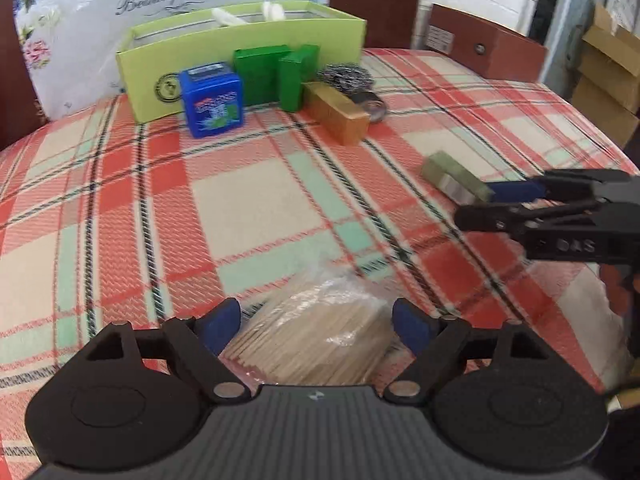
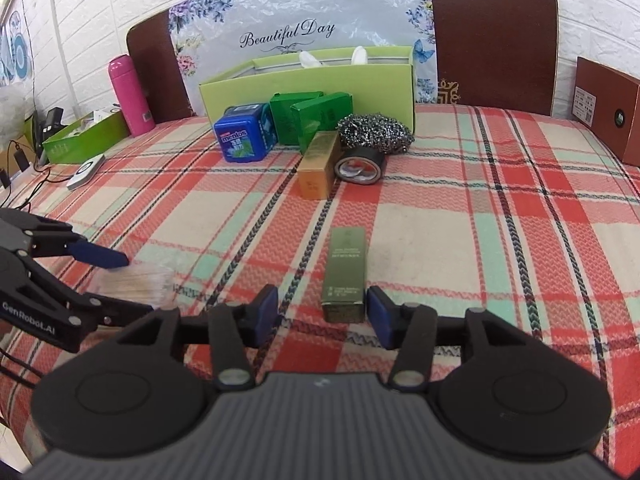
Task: Organize objects
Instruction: 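Grasp the bag of cotton swabs with the left gripper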
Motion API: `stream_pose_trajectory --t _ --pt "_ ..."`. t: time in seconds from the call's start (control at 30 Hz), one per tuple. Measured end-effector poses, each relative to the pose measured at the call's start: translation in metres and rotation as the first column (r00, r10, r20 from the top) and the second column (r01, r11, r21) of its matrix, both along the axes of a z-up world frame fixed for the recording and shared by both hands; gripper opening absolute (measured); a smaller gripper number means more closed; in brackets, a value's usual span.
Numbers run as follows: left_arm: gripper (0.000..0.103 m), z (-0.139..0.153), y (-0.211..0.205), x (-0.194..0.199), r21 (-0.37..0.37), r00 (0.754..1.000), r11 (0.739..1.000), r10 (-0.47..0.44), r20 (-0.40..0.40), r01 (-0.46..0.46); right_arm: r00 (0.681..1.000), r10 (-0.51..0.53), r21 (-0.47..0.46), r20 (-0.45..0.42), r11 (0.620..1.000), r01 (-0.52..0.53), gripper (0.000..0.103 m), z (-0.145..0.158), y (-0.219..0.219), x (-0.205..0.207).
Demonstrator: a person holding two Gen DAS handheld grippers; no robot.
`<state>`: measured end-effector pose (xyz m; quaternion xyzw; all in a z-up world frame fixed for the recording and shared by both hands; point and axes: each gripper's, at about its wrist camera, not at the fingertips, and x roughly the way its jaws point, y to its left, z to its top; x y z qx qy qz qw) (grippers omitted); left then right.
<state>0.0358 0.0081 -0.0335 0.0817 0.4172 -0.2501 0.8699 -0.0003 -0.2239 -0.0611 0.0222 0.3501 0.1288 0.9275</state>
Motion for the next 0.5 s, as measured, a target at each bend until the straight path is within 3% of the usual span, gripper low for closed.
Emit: stream_pose_trajectory --t 0.1,0.17,0.27,0.33,0.4,0.5 --pt "0.038 0.002 -0.01 -0.014 0.018 1.0 1.0 0.02 0.023 -0.021 1.0 -0.001 -0.014 -0.008 1.0 0.001 0.051 -0.001 0.002 0.004" --pt "0.038 0.002 -0.017 -0.013 0.011 0.986 0.986 0.165 0.001 -0.165 1.0 -0.008 -0.017 -0.013 1.0 0.007 0.051 -0.002 0.004 0.008" --pt "0.038 0.003 -0.025 -0.004 -0.031 0.932 0.932 0.363 0.011 -0.362 1.0 -0.006 -0.026 -0.004 1.0 0.006 0.051 -0.001 0.009 0.01" --pt "0.048 0.003 -0.026 0.001 -0.047 0.925 0.924 0.38 0.001 -0.38 1.0 0.003 -0.032 0.005 0.999 -0.003 0.051 0.002 0.011 0.01" --pt "0.064 0.009 -0.021 -0.002 -0.067 0.942 0.939 0.336 -0.021 -0.336 1.0 0.014 -0.042 0.013 0.999 -0.013 0.051 0.004 0.012 0.008" --pt "0.07 0.014 -0.008 -0.01 -0.067 0.956 0.954 0.291 -0.039 -0.293 1.0 0.011 -0.043 0.008 0.999 -0.01 0.051 0.003 0.01 0.011"
